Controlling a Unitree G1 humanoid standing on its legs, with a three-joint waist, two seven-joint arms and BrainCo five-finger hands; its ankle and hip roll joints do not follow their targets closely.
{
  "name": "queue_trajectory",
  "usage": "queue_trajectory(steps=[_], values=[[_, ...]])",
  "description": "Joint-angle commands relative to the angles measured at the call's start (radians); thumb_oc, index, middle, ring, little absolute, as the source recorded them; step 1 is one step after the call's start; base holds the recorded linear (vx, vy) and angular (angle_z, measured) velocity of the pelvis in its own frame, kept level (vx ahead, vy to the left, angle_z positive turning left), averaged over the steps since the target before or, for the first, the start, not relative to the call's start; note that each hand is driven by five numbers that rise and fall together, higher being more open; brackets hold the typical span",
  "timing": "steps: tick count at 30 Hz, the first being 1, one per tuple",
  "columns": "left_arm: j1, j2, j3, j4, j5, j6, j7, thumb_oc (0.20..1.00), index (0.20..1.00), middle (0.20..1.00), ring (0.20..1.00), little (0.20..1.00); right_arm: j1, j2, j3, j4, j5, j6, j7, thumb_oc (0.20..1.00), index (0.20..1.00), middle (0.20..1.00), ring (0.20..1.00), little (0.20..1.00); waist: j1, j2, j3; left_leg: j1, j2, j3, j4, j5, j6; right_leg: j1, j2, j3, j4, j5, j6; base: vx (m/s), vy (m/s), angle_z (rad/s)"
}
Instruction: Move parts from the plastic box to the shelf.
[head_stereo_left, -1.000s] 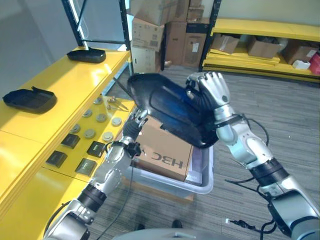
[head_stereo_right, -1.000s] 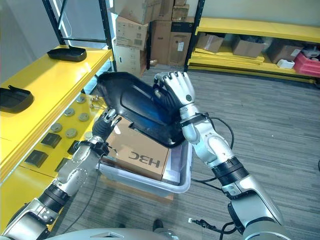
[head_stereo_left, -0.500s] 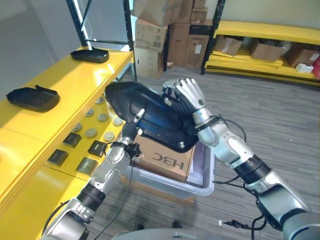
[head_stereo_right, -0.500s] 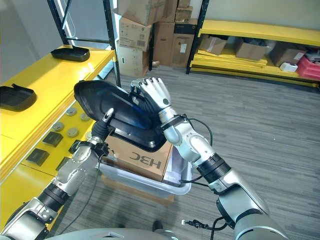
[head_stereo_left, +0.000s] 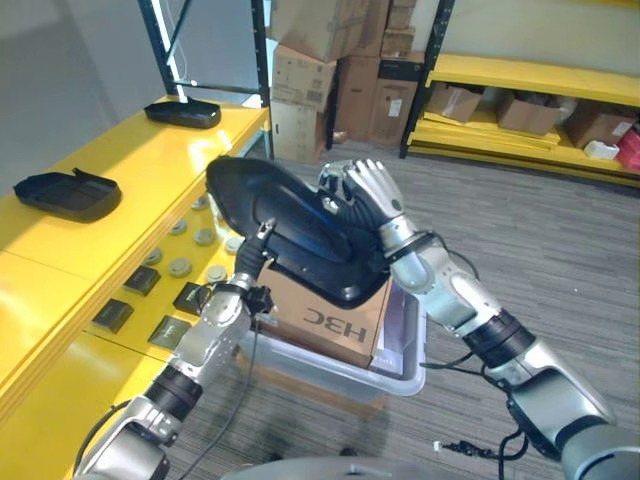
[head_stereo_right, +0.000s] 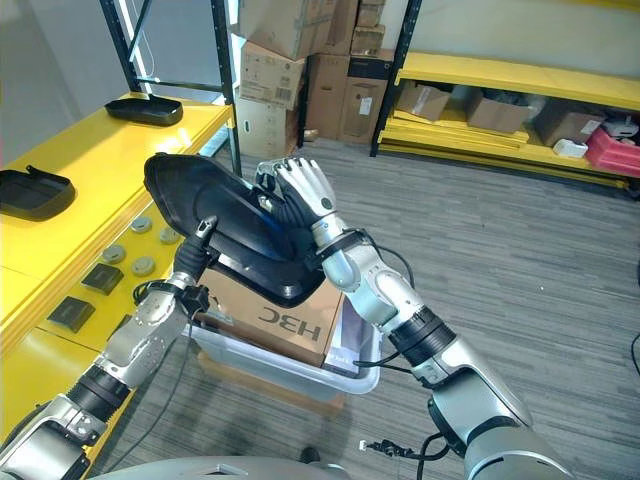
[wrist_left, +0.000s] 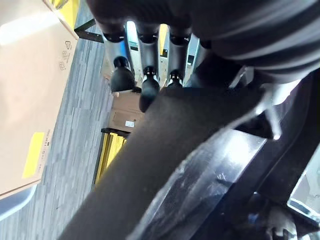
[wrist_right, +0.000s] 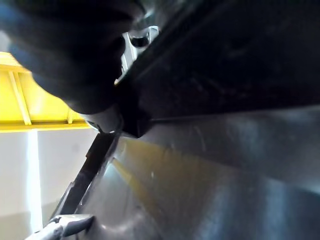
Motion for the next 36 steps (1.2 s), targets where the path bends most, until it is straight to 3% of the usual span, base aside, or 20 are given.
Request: queue_trajectory(steps=[1,3,4,5,6,8,9,12,15,16,19,20,21,23,24,28,34,35,36], values=[[-0.115,-0.035,-0.013,-0.021,0.185,-0.082,0.026,0.200,0.200,0.200,0.200,0.200,0.017,0.103,0.059,-0.107,0.064,-0.127,0.022,0.200,0.200,0.200,0.200,0.200,0.008,-0.039,-0.071,-0.068,0.045,0.036,0.040,-0.069,-0.032,0.042,-0.075,-0.021,0.034,-0.154,0.060,0.00,0.000,0.00],[-0.108,-0.017,0.014,-0.030,0.283,-0.085,0.051,0.200,0.200,0.200,0.200,0.200,0.049,0.095,0.037,-0.125,0.086,-0.142,0.024,0.200,0.200,0.200,0.200,0.200,0.008,-0.040,-0.070,-0.069,0.045,0.035,0.039,-0.069,-0.032,0.042,-0.075,-0.023,0.034,-0.155,0.060,0.00,-0.001,0.02],[-0.107,-0.018,0.013,-0.030,0.284,-0.084,0.051,0.200,0.200,0.200,0.200,0.200,0.050,0.095,0.036,-0.126,0.087,-0.142,0.025,0.325,0.325,0.325,0.325,0.325,0.008,-0.040,-0.071,-0.069,0.045,0.035,0.039,-0.068,-0.032,0.042,-0.075,-0.024,0.034,-0.155,0.060,0.00,-0.002,0.03],[-0.092,0.000,0.053,-0.036,0.387,-0.079,0.092,0.200,0.200,0.200,0.200,0.200,0.106,0.088,-0.010,-0.147,0.140,-0.159,0.016,1.000,1.000,1.000,1.000,1.000,0.006,-0.040,-0.069,-0.071,0.045,0.036,0.040,-0.068,-0.033,0.042,-0.075,-0.026,0.034,-0.155,0.061,0.00,0.000,0.00],[-0.091,-0.001,0.052,-0.037,0.388,-0.078,0.092,0.200,0.200,0.200,0.200,0.200,0.107,0.088,-0.011,-0.148,0.141,-0.159,0.017,1.000,1.000,1.000,1.000,1.000,0.006,-0.040,-0.069,-0.071,0.045,0.036,0.040,-0.068,-0.033,0.042,-0.075,-0.026,0.034,-0.155,0.061,0.00,0.000,0.00],[-0.086,0.048,0.092,-0.051,0.610,-0.065,0.147,0.200,0.200,0.200,0.200,0.200,0.173,0.081,-0.078,-0.162,0.243,-0.193,0.016,1.000,1.000,1.000,1.000,1.000,0.003,-0.042,-0.067,-0.073,0.045,0.039,0.042,-0.067,-0.033,0.039,-0.075,-0.024,0.034,-0.155,0.063,0.00,0.000,0.00],[-0.078,0.058,0.107,-0.042,0.652,-0.062,0.158,0.200,0.200,0.200,0.200,0.200,0.198,0.074,-0.109,-0.169,0.274,-0.200,0.016,1.000,1.000,1.000,1.000,1.000,0.003,-0.042,-0.067,-0.072,0.046,0.041,0.040,-0.066,-0.033,0.040,-0.075,-0.022,0.034,-0.155,0.063,0.00,0.000,0.00],[-0.023,0.141,0.192,-0.057,0.839,-0.058,0.190,0.200,0.200,0.200,0.200,0.200,0.353,0.051,-0.312,-0.187,0.464,-0.235,0.031,1.000,1.000,1.000,1.000,1.000,-0.007,-0.041,-0.069,-0.068,0.048,0.050,0.040,-0.070,-0.032,0.038,-0.076,-0.021,0.034,-0.154,0.065,0.00,0.000,0.00],[0.007,0.171,0.233,-0.065,0.897,-0.063,0.203,0.200,0.200,0.200,0.200,0.200,0.412,0.038,-0.387,-0.167,0.460,-0.229,0.021,1.000,1.000,1.000,1.000,1.000,-0.010,-0.042,-0.070,-0.066,0.048,0.054,0.040,-0.071,-0.033,0.037,-0.075,-0.019,0.037,-0.155,0.066,0.00,-0.004,-0.05],[0.054,0.185,0.291,-0.080,0.899,-0.073,0.211,0.200,0.200,0.200,0.200,0.200,0.498,0.038,-0.455,-0.120,0.510,-0.226,0.042,1.000,1.000,1.000,1.000,1.000,-0.015,-0.043,-0.067,-0.067,0.049,0.058,0.040,-0.072,-0.033,0.035,-0.076,-0.018,0.039,-0.154,0.067,0.00,-0.008,-0.09],[0.091,0.194,0.327,-0.110,0.895,-0.089,0.204,0.200,0.200,0.200,0.200,0.200,0.545,0.032,-0.475,-0.055,0.524,-0.208,0.055,1.000,1.000,1.000,1.000,1.000,-0.017,-0.044,-0.068,-0.067,0.048,0.060,0.040,-0.073,-0.033,0.032,-0.076,-0.014,0.041,-0.154,0.067,0.00,-0.003,-0.03],[0.150,0.192,0.400,-0.188,0.843,-0.120,0.199,0.200,0.200,0.200,0.200,0.200,0.640,0.071,-0.510,0.115,0.597,-0.185,0.076,1.000,1.000,1.000,1.000,1.000,-0.018,-0.046,-0.060,-0.072,0.047,0.059,0.041,-0.071,-0.033,0.025,-0.076,-0.014,0.046,-0.155,0.066,0.00,0.000,0.00],[0.153,0.193,0.402,-0.190,0.842,-0.119,0.198,0.200,0.200,0.200,0.200,0.200,0.639,0.071,-0.509,0.117,0.597,-0.186,0.076,1.000,1.000,1.000,1.000,1.000,-0.019,-0.046,-0.060,-0.072,0.047,0.059,0.041,-0.071,-0.033,0.025,-0.076,-0.014,0.046,-0.155,0.066,0.00,0.000,0.00],[0.195,0.179,0.451,-0.246,0.736,-0.163,0.173,0.200,0.200,0.200,0.200,0.200,0.676,0.080,-0.502,0.260,0.545,-0.155,0.072,1.000,1.000,1.000,1.000,1.000,-0.016,-0.046,-0.055,-0.073,0.047,0.060,0.041,-0.071,-0.034,0.021,-0.075,-0.013,0.050,-0.156,0.066,0.00,-0.025,0.01],[0.218,0.161,0.492,-0.300,0.649,-0.205,0.161,0.200,0.200,0.200,0.200,0.200,0.700,0.094,-0.491,0.443,0.466,-0.117,0.057,1.000,1.000,1.000,1.000,1.000,-0.009,-0.043,-0.049,-0.075,0.049,0.052,0.042,-0.069,-0.038,0.019,-0.070,-0.014,0.055,-0.160,0.063,0.00,-0.040,0.00],[0.234,0.150,0.528,-0.383,0.587,-0.233,0.141,0.200,0.200,0.200,0.200,0.200,0.684,0.119,-0.461,0.677,0.424,-0.083,0.051,1.000,1.000,1.000,1.000,1.000,0.001,-0.042,-0.034,-0.087,0.057,0.027,0.046,-0.060,-0.052,0.015,-0.056,-0.028,0.071,-0.174,0.051,-0.01,-0.080,0.05],[0.275,0.157,0.580,-0.470,0.536,-0.269,0.114,0.200,0.200,0.200,0.200,0.200,0.619,0.178,-0.440,1.037,0.493,-0.061,0.084,1.000,1.000,1.000,1.000,1.000,0.062,-0.033,0.037,-0.162,0.064,-0.079,0.085,-0.020,-0.101,0.005,-0.015,-0.111,0.079,-0.192,0.017,-0.10,-0.167,0.46],[0.286,0.157,0.594,-0.501,0.517,-0.277,0.099,0.200,0.200,0.200,0.200,0.200,0.577,0.190,-0.433,1.162,0.497,-0.038,0.097,1.000,1.000,1.000,1.000,1.000,0.107,-0.019,0.078,-0.219,0.058,-0.140,0.079,0.040,-0.129,-0.006,-0.006,-0.175,0.071,-0.195,0.008,-0.26,-0.153,0.92],[0.290,0.148,0.599,-0.506,0.497,-0.281,0.088,0.200,0.200,0.200,0.200,0.200,0.565,0.190,-0.446,1.194,0.502,-0.029,0.101,1.000,1.000,1.000,1.000,1.000,0.117,-0.009,0.085,-0.239,0.051,-0.162,0.066,0.056,-0.132,-0.015,-0.007,-0.207,0.074,-0.199,0.006,-0.24,-0.123,1.07]])
